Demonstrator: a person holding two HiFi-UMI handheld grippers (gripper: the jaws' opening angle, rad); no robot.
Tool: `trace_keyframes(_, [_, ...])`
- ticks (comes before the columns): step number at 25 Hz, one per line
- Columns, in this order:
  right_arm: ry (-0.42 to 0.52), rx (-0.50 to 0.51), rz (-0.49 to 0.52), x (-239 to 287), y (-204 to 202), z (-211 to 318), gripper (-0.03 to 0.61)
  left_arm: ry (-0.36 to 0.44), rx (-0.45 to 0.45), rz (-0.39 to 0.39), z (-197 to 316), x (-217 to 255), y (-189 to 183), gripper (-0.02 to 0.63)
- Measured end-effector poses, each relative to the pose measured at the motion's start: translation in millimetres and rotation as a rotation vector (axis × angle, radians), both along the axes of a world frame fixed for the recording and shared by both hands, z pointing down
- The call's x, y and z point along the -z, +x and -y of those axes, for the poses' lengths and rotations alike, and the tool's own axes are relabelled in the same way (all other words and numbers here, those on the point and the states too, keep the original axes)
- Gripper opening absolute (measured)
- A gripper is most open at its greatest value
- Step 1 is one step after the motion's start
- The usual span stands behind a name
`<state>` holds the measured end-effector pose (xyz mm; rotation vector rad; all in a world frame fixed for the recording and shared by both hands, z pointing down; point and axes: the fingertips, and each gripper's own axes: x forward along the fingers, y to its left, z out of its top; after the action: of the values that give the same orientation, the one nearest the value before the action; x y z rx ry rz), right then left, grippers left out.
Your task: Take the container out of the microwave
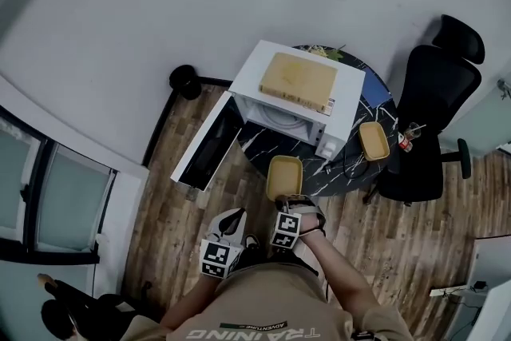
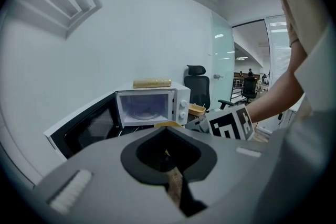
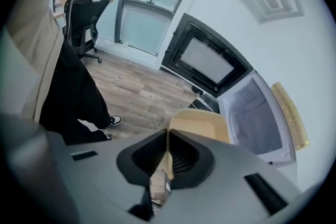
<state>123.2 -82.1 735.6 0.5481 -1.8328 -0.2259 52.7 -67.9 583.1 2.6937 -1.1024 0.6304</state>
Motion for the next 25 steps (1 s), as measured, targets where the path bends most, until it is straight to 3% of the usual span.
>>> trace_keyframes(15, [0.019, -0.043, -0.068, 19, -27, -9, 0.01, 0.046, -0.093, -0.067, -6, 6, -27, 0.008])
trace_keyframes(25, [0.034, -0.062, -0.1, 24, -21, -4, 0.01, 0.045, -0.136, -0.078, 1, 4, -22, 0.008])
